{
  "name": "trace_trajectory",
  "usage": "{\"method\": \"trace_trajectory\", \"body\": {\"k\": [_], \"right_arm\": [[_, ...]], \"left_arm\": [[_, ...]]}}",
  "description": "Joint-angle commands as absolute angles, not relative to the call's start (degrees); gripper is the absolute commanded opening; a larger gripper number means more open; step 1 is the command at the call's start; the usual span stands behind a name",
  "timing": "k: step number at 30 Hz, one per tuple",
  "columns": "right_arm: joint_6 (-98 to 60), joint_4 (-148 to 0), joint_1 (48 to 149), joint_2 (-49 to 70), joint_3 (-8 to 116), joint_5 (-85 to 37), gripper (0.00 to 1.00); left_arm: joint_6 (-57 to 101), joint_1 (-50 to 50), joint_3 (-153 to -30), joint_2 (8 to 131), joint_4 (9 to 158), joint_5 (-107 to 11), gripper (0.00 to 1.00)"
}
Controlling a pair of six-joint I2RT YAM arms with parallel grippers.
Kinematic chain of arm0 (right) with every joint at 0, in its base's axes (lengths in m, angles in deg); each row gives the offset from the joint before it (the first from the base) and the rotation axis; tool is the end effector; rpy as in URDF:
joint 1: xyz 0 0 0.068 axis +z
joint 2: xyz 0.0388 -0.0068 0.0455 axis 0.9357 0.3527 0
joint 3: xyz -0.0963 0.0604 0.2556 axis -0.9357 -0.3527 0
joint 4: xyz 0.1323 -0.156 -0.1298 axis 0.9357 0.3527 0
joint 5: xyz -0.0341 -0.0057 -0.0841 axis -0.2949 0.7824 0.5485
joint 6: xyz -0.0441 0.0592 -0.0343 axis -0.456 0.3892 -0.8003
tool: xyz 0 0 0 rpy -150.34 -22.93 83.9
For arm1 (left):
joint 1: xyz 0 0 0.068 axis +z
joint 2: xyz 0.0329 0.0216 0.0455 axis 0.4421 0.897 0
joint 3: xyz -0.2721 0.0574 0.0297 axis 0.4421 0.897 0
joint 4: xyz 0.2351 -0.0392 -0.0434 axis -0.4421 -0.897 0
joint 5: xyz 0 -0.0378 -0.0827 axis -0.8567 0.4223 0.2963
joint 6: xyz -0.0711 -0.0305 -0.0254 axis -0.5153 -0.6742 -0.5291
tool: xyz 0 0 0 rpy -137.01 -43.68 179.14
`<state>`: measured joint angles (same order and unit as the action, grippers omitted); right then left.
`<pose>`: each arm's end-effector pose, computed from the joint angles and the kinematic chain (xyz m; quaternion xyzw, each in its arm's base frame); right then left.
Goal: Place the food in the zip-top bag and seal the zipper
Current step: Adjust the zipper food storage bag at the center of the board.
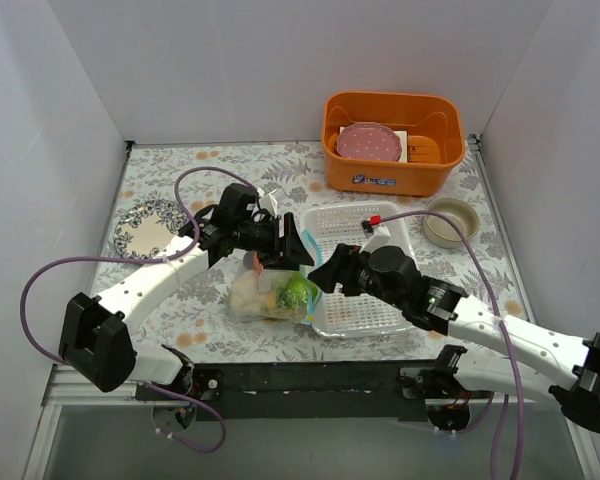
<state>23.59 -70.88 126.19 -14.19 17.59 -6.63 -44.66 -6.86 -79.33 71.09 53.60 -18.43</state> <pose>0.1396 0.1908 0.2798 -0.0037 0.8205 0.4092 0.3992 0.2141 -0.1914 0.2754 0.2253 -0.8544 0.4658 0.0478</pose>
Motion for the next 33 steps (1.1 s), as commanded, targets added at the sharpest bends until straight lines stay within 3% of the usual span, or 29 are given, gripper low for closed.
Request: {"method": "trace_trajectory", "body": {"k": [1, 9, 13, 18, 26, 33], "right_arm": [[24.52, -68.45, 126.65, -22.85, 15.61, -0.57, 0.82], [21.45, -65.27, 126.56, -21.82, 19.03, -4.34, 0.85], [19.77, -66.42, 126.56, -17.00, 21.58, -6.81, 0.98], [18.55, -67.56, 126.30, -13.82, 25.19, -7.95, 0.98], [20.91, -66.07, 121.12, -5.82, 28.88, -14.17, 0.98], [24.34, -71.42, 116.55, -8.80, 22.56, -20.50, 0.98]], "left_arm": [[-43.66, -6.98, -83.76, 68.32, 50.75, -20.68, 0.62], [-45.15, -6.98, -88.60, 63.76, 44.42, -30.86, 0.71], [-45.42, -6.98, -91.85, 61.30, 38.45, -41.84, 0.76], [-45.68, -6.90, -93.00, 57.78, 33.08, -51.61, 0.81], [-47.00, -6.72, -90.19, 53.56, 31.93, -49.16, 0.80], [-48.49, -6.72, -85.71, 48.56, 33.25, -45.38, 0.79]]}}
